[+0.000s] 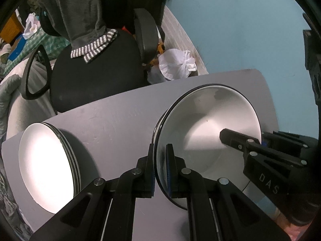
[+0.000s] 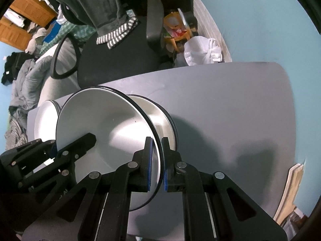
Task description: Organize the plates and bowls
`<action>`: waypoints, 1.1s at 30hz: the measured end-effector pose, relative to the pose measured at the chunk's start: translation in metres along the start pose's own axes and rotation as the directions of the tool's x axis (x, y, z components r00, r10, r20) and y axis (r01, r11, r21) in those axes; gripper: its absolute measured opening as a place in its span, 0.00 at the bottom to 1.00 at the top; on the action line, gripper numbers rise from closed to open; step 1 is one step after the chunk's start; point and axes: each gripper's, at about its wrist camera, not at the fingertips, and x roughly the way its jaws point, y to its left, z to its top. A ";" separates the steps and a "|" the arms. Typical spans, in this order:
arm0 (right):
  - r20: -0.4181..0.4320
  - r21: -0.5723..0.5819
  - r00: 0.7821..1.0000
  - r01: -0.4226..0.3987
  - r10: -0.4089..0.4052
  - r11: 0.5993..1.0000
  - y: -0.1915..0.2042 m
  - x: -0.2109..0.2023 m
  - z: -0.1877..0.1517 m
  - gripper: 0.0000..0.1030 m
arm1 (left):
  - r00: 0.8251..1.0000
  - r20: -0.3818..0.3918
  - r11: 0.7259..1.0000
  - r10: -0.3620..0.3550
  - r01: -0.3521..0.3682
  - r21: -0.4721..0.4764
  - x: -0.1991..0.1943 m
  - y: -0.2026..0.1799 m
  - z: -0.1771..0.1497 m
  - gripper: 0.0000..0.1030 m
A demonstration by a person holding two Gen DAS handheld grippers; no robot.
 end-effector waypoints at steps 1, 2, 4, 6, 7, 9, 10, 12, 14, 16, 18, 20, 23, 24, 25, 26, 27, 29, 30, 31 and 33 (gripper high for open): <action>-0.002 0.001 1.000 0.000 0.000 1.000 -0.001 0.001 0.001 0.08 | 1.000 0.000 1.000 0.001 -0.001 0.002 0.001 0.000 0.000 0.08; -0.009 0.008 1.000 -0.003 0.003 1.000 -0.003 0.002 0.002 0.08 | 1.000 0.001 1.000 0.006 -0.006 0.003 0.002 -0.001 -0.001 0.08; -0.026 0.016 1.000 -0.009 0.009 1.000 -0.005 0.006 0.003 0.08 | 1.000 0.010 1.000 0.021 -0.021 0.006 0.002 -0.002 0.000 0.08; -0.037 0.019 0.999 -0.006 0.007 1.000 -0.005 0.010 0.003 0.08 | 1.000 0.012 1.000 0.026 -0.026 0.003 0.002 -0.001 0.002 0.08; -0.034 0.014 0.999 0.001 0.000 1.000 -0.004 0.010 0.003 0.08 | 1.000 0.003 1.000 0.030 -0.030 0.003 0.004 0.000 0.004 0.08; -0.033 0.009 0.999 0.023 -0.022 1.000 -0.003 0.009 0.005 0.08 | 0.999 -0.017 0.999 0.036 -0.036 0.011 0.008 0.001 0.005 0.08; -0.036 0.012 0.999 0.023 -0.022 1.000 -0.003 0.010 0.005 0.12 | 0.999 -0.020 0.999 0.034 -0.034 0.015 0.009 0.002 0.006 0.08; -0.041 0.001 0.999 0.020 -0.020 1.000 -0.002 0.010 0.005 0.12 | 0.999 -0.030 1.000 0.028 -0.027 0.014 0.010 0.003 0.006 0.08; -0.041 -0.010 0.999 0.026 -0.027 1.000 -0.001 0.010 0.004 0.12 | 0.999 -0.039 1.000 0.026 -0.025 0.011 0.012 0.004 0.005 0.08; -0.040 -0.008 0.999 0.031 -0.031 0.999 -0.001 0.010 0.004 0.12 | 0.999 -0.043 1.000 0.020 -0.020 0.003 0.013 0.004 0.003 0.09; -0.044 -0.001 0.998 0.039 -0.039 0.999 -0.001 0.008 0.004 0.12 | 0.999 -0.040 1.000 0.022 -0.022 -0.005 0.012 0.004 0.002 0.11; -0.045 0.003 0.998 0.036 -0.036 0.999 0.000 0.006 0.003 0.16 | 0.999 -0.037 1.000 0.024 -0.024 -0.013 0.011 0.005 0.001 0.12; -0.042 -0.001 0.998 0.036 -0.036 0.999 0.003 0.004 0.004 0.22 | 0.999 -0.034 0.999 0.021 -0.022 -0.031 0.009 0.007 0.001 0.15; -0.039 -0.006 0.998 0.050 -0.050 0.999 0.005 0.003 0.004 0.23 | 0.999 -0.031 0.999 0.019 -0.020 -0.037 0.008 0.009 0.001 0.16; -0.036 -0.009 0.998 0.058 -0.058 0.998 0.007 0.002 0.004 0.25 | 1.000 -0.026 0.999 0.016 -0.017 -0.045 0.007 0.011 0.002 0.17; -0.033 -0.011 0.998 0.061 -0.061 0.998 0.008 0.001 0.004 0.26 | 1.000 -0.021 0.998 0.012 -0.013 -0.054 0.004 0.012 0.002 0.19; -0.028 -0.015 0.998 0.060 -0.061 0.998 0.010 -0.001 0.003 0.29 | 1.000 -0.016 0.998 0.009 -0.010 -0.061 0.003 0.013 0.003 0.21; -0.023 -0.023 0.998 0.065 -0.065 0.998 0.012 -0.003 0.003 0.31 | 1.000 -0.005 0.997 0.000 0.000 -0.075 -0.001 0.016 0.003 0.25; -0.021 -0.026 0.997 0.068 -0.068 0.997 0.012 -0.003 0.003 0.32 | 1.000 -0.002 0.997 -0.004 0.004 -0.078 -0.003 0.017 0.003 0.26; -0.019 -0.029 0.997 0.071 -0.072 0.997 0.012 -0.004 0.003 0.34 | 1.000 0.002 0.997 -0.011 0.011 -0.081 -0.005 0.019 0.003 0.26; -0.006 -0.033 0.996 0.086 -0.086 0.996 0.011 -0.006 0.003 0.42 | 1.000 0.007 0.997 -0.016 0.016 -0.080 -0.008 0.020 0.002 0.28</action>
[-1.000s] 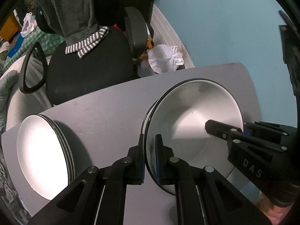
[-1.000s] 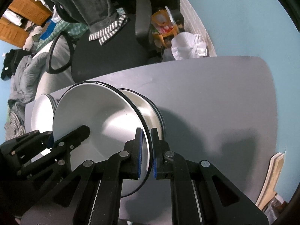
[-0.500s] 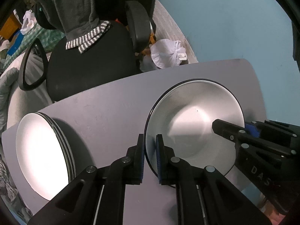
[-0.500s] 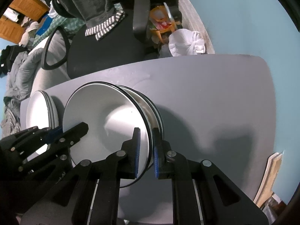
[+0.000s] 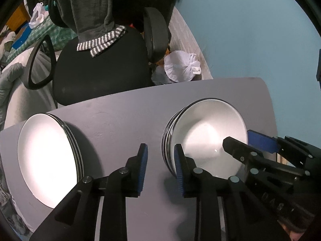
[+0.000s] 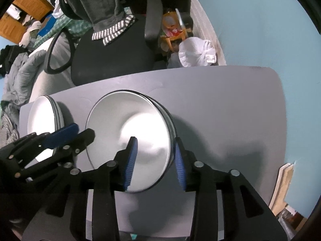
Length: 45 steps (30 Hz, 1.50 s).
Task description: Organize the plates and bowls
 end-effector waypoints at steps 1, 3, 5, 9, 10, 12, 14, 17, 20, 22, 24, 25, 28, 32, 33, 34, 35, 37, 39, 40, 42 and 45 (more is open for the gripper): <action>0.007 0.003 1.000 -0.005 0.005 1.000 -0.001 -0.001 0.000 0.43 | 1.000 0.005 1.000 -0.006 0.006 -0.001 -0.002 0.001 -0.001 0.28; 0.013 0.012 1.000 -0.020 0.019 1.000 -0.003 -0.004 -0.002 0.43 | 1.000 0.010 1.000 -0.009 0.009 -0.006 -0.005 0.002 -0.002 0.28; 0.020 0.015 1.000 -0.016 0.016 1.000 -0.004 -0.006 -0.003 0.43 | 1.000 0.016 1.000 -0.017 0.017 -0.012 -0.009 0.004 -0.004 0.28; 0.045 0.011 0.999 0.004 -0.005 1.000 -0.004 -0.016 -0.006 0.47 | 0.999 0.042 1.000 -0.017 0.018 -0.011 -0.021 0.006 -0.008 0.36; 0.061 0.008 0.998 0.015 -0.016 1.000 -0.003 -0.021 -0.006 0.51 | 0.998 0.057 1.000 -0.017 0.017 -0.009 -0.026 0.007 -0.010 0.39; 0.095 0.002 0.995 0.037 -0.037 0.999 -0.003 -0.031 -0.008 0.53 | 0.997 0.081 1.000 -0.010 0.011 -0.007 -0.034 0.008 -0.012 0.45; 0.120 -0.004 0.992 0.050 -0.049 0.999 -0.004 -0.039 -0.008 0.55 | 0.994 0.107 1.000 -0.012 0.012 -0.007 -0.043 0.010 -0.014 0.49; 0.160 -0.005 0.986 0.059 -0.057 0.998 -0.005 -0.053 -0.008 0.58 | 0.990 0.141 1.000 -0.019 0.022 -0.018 -0.056 0.014 -0.018 0.54; 0.184 0.001 0.982 0.049 -0.049 0.999 -0.007 -0.064 -0.008 0.59 | 0.986 0.163 0.999 -0.033 0.038 -0.031 -0.065 0.017 -0.020 0.58; 0.195 0.002 0.980 0.044 -0.044 0.999 -0.007 -0.069 -0.008 0.61 | 0.984 0.174 0.998 -0.043 0.050 -0.039 -0.070 0.019 -0.021 0.60; 0.208 0.002 0.977 0.045 -0.045 0.999 -0.008 -0.074 -0.009 0.63 | 0.982 0.181 0.998 -0.049 0.057 -0.040 -0.074 0.019 -0.022 0.62; 0.214 0.001 0.976 0.048 -0.047 0.999 -0.007 -0.076 -0.010 0.69 | 0.981 0.187 0.997 -0.055 0.063 -0.035 -0.076 0.018 -0.023 0.63; 0.236 0.000 0.970 0.066 -0.064 0.998 -0.005 -0.080 -0.011 0.71 | 0.979 0.196 0.998 -0.050 0.054 -0.019 -0.078 0.016 -0.025 0.64; 0.235 -0.010 0.970 0.068 -0.064 0.998 -0.004 -0.082 -0.012 0.71 | 0.981 0.190 0.999 -0.043 0.044 -0.004 -0.080 0.015 -0.029 0.65; 0.235 -0.013 0.970 0.070 -0.065 0.997 -0.004 -0.083 -0.013 0.71 | 0.981 0.190 0.999 -0.043 0.044 -0.005 -0.080 0.015 -0.030 0.66; 0.235 -0.018 0.970 0.073 -0.066 0.997 -0.004 -0.083 -0.013 0.71 | 0.981 0.190 0.999 -0.043 0.046 -0.009 -0.081 0.015 -0.031 0.68; 0.235 -0.020 0.970 0.073 -0.066 0.997 -0.005 -0.084 -0.013 0.71 | 0.980 0.192 0.999 -0.045 0.048 -0.012 -0.082 0.015 -0.031 0.71; 0.233 -0.026 0.970 0.075 -0.067 0.997 -0.005 -0.083 -0.013 0.71 | 0.979 0.200 0.998 -0.047 0.052 -0.019 -0.082 0.016 -0.032 0.72; 0.232 -0.030 0.970 0.078 -0.069 0.996 -0.006 -0.082 -0.013 0.71 | 0.980 0.191 0.998 -0.050 0.056 -0.025 -0.078 0.015 -0.032 0.72; 0.229 -0.032 0.971 0.081 -0.071 0.996 -0.007 -0.083 -0.015 0.71 | 0.981 0.186 0.998 -0.052 0.058 -0.025 -0.078 0.015 -0.032 0.72; 0.222 -0.036 0.972 0.087 -0.077 0.996 -0.009 -0.081 -0.015 0.71 | 0.982 0.179 0.998 -0.056 0.061 -0.026 -0.075 0.014 -0.032 0.72; 0.211 -0.043 0.974 0.095 -0.084 0.995 -0.012 -0.077 -0.016 0.71 | 0.984 0.168 0.998 -0.059 0.064 -0.025 -0.072 0.014 -0.034 0.72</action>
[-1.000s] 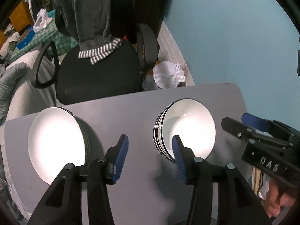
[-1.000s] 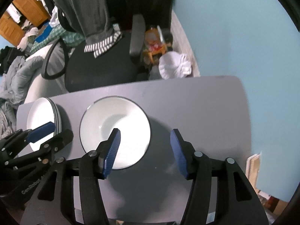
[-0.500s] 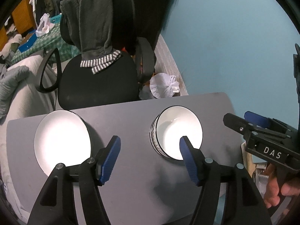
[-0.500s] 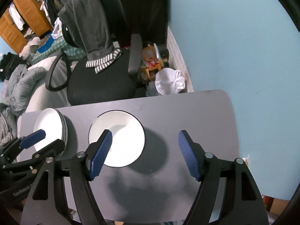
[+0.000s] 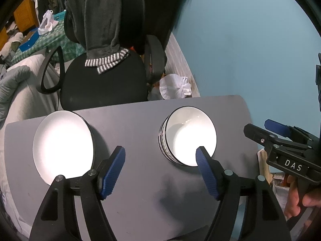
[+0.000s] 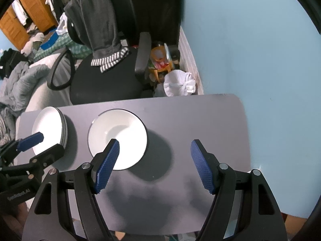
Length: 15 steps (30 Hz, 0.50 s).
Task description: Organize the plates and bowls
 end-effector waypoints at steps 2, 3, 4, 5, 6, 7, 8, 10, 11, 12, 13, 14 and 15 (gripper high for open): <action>-0.004 -0.005 1.000 0.004 -0.004 1.000 -0.002 0.002 -0.001 0.71 | 1.000 -0.011 1.000 -0.003 0.003 0.000 0.003 0.000 -0.001 0.72; -0.007 -0.007 1.000 0.007 -0.007 1.000 -0.002 0.004 -0.002 0.71 | 1.000 -0.015 1.000 -0.003 0.003 -0.001 0.004 -0.001 -0.002 0.72; -0.009 -0.009 1.000 0.009 -0.009 1.000 -0.004 0.006 -0.001 0.71 | 1.000 -0.023 1.000 -0.003 0.003 -0.001 0.006 -0.001 -0.003 0.72; -0.010 -0.009 1.000 0.011 -0.011 1.000 -0.005 0.008 -0.003 0.71 | 1.000 -0.028 1.000 -0.003 0.003 -0.002 0.007 -0.001 -0.003 0.72; -0.011 -0.010 1.000 0.013 -0.013 1.000 -0.006 0.012 -0.003 0.71 | 0.999 -0.032 1.000 -0.003 0.003 -0.002 0.008 -0.001 -0.002 0.72; -0.011 -0.010 1.000 0.014 -0.014 1.000 -0.007 0.014 -0.004 0.71 | 0.999 -0.040 1.000 -0.004 0.004 -0.002 0.010 -0.001 -0.002 0.72; -0.013 -0.010 1.000 0.016 -0.016 1.000 -0.008 0.016 -0.005 0.71 | 0.999 -0.044 1.000 -0.006 0.006 -0.001 0.011 -0.001 -0.002 0.72; -0.015 -0.010 1.000 0.010 -0.011 1.000 -0.010 0.021 -0.005 0.71 | 0.999 -0.049 1.000 -0.008 0.008 0.002 0.013 -0.002 -0.002 0.72; -0.015 -0.009 1.000 0.006 -0.006 1.000 -0.012 0.024 -0.006 0.71 | 0.999 -0.054 1.000 -0.009 0.009 0.005 0.015 -0.002 -0.002 0.72; -0.020 -0.011 1.000 0.000 0.000 1.000 -0.012 0.028 -0.006 0.71 | 0.998 -0.058 1.000 -0.011 0.011 0.007 0.017 -0.002 0.000 0.72; -0.020 -0.012 1.000 -0.007 0.007 1.000 -0.013 0.030 -0.006 0.71 | 0.998 -0.063 1.000 -0.013 0.014 0.009 0.019 -0.002 -0.001 0.72; -0.020 -0.014 1.000 -0.016 0.016 1.000 -0.014 0.033 -0.007 0.71 | 0.998 -0.068 1.000 -0.012 0.013 0.010 0.021 -0.002 -0.001 0.72; -0.026 -0.014 1.000 -0.016 0.016 1.000 -0.014 0.037 -0.007 0.71 | 0.997 -0.074 1.000 -0.011 0.011 0.009 0.022 -0.002 -0.001 0.72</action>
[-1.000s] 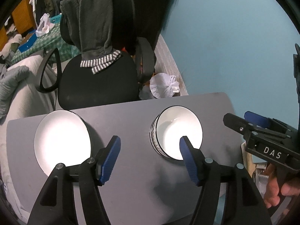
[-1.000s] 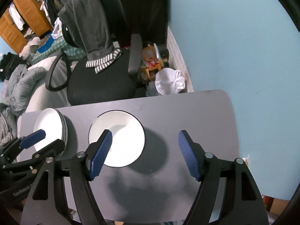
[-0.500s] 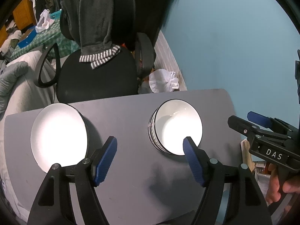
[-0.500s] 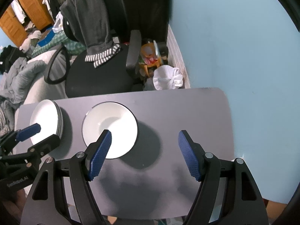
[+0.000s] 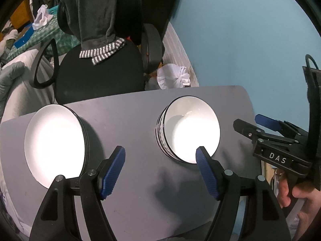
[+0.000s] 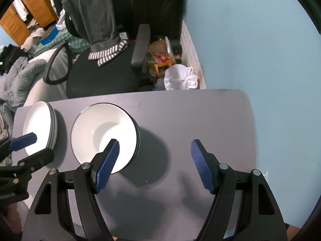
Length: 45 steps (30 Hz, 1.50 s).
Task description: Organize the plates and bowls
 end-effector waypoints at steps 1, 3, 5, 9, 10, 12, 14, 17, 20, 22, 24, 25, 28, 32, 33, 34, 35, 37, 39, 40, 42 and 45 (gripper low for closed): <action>-0.008 0.000 1.000 -0.004 0.004 1.000 -0.001 0.004 -0.001 0.71 | 1.000 -0.003 1.000 0.000 0.000 -0.001 0.001 0.000 0.000 0.72; -0.020 0.002 1.000 -0.018 0.018 1.000 -0.002 0.008 -0.002 0.71 | 1.000 -0.013 1.000 0.000 0.000 -0.006 0.004 0.001 0.000 0.72; -0.034 0.004 0.999 -0.032 0.033 0.999 -0.003 0.011 -0.004 0.71 | 1.000 -0.025 1.000 -0.005 0.005 -0.017 0.009 0.004 0.001 0.72; -0.054 -0.007 0.998 -0.046 0.045 0.999 -0.001 0.017 -0.005 0.71 | 0.999 -0.046 0.999 -0.017 0.015 -0.042 0.017 0.009 0.004 0.72; -0.059 -0.009 0.997 -0.048 0.048 0.999 -0.001 0.018 -0.005 0.71 | 0.999 -0.050 0.999 -0.019 0.016 -0.045 0.019 0.009 0.004 0.72; -0.071 -0.014 0.996 -0.053 0.052 0.998 -0.001 0.021 -0.005 0.71 | 0.998 -0.057 0.999 -0.019 0.016 -0.051 0.023 0.010 0.006 0.72; -0.081 -0.016 0.995 -0.061 0.060 0.998 0.000 0.024 -0.005 0.71 | 0.998 -0.066 0.999 -0.020 0.017 -0.050 0.026 0.011 0.007 0.72; -0.101 -0.015 0.992 -0.077 0.075 0.997 0.000 0.029 -0.004 0.71 | 0.997 -0.077 0.998 -0.026 0.022 -0.061 0.032 0.013 0.011 0.72; -0.122 -0.016 0.989 -0.091 0.088 0.996 -0.002 0.036 -0.003 0.71 | 0.996 -0.087 0.996 -0.037 0.030 -0.078 0.038 0.015 0.014 0.72; -0.136 -0.019 0.986 -0.100 0.097 0.995 -0.002 0.040 -0.003 0.71 | 0.995 -0.093 0.996 -0.044 0.036 -0.088 0.043 0.016 0.016 0.72; -0.147 -0.019 0.984 -0.109 0.106 0.994 -0.002 0.044 -0.002 0.71 | 0.994 -0.103 0.995 -0.047 0.037 -0.094 0.048 0.017 0.019 0.72; -0.151 -0.019 0.982 -0.113 0.109 0.993 -0.001 0.046 -0.002 0.71 | 0.993 -0.107 0.995 -0.049 0.039 -0.095 0.051 0.017 0.020 0.72; -0.168 -0.016 0.978 -0.127 0.123 0.992 -0.002 0.053 -0.002 0.71 | 0.992 -0.119 0.995 -0.049 0.038 -0.093 0.060 0.017 0.024 0.72; -0.189 0.009 0.969 -0.161 0.159 0.987 -0.004 0.063 -0.002 0.71 | 0.989 -0.136 0.995 -0.051 0.039 -0.094 0.070 0.016 0.025 0.72; -0.198 0.015 0.966 -0.165 0.165 0.986 -0.005 0.067 -0.001 0.71 | 0.989 -0.142 0.995 -0.050 0.037 -0.094 0.073 0.015 0.025 0.72; -0.204 0.019 0.964 -0.168 0.168 0.986 -0.005 0.069 -0.001 0.71 | 0.988 -0.145 0.995 -0.049 0.036 -0.092 0.075 0.015 0.025 0.72; -0.213 0.021 0.962 -0.170 0.171 0.985 -0.006 0.072 -0.001 0.71 | 0.988 -0.150 0.995 -0.045 0.032 -0.090 0.078 0.014 0.025 0.72; -0.221 0.024 0.960 -0.174 0.175 0.985 -0.006 0.076 0.000 0.71 | 0.987 -0.156 0.996 -0.041 0.027 -0.088 0.083 0.013 0.025 0.72; -0.231 0.023 0.957 -0.176 0.177 0.984 -0.005 0.079 0.001 0.71 | 0.986 -0.161 0.996 -0.043 0.029 -0.090 0.087 0.013 0.026 0.72; -0.234 0.020 0.956 -0.175 0.175 0.984 -0.004 0.081 0.002 0.71 | 0.986 -0.163 0.995 -0.045 0.030 -0.092 0.088 0.013 0.026 0.72; -0.236 0.015 0.956 -0.177 0.176 0.984 -0.004 0.084 0.003 0.71 | 0.985 -0.165 0.994 -0.049 0.032 -0.100 0.091 0.013 0.027 0.72; -0.242 0.010 0.951 -0.194 0.190 0.981 -0.005 0.089 0.004 0.71 | 0.983 -0.175 0.993 -0.053 0.032 -0.118 0.097 0.012 0.029 0.72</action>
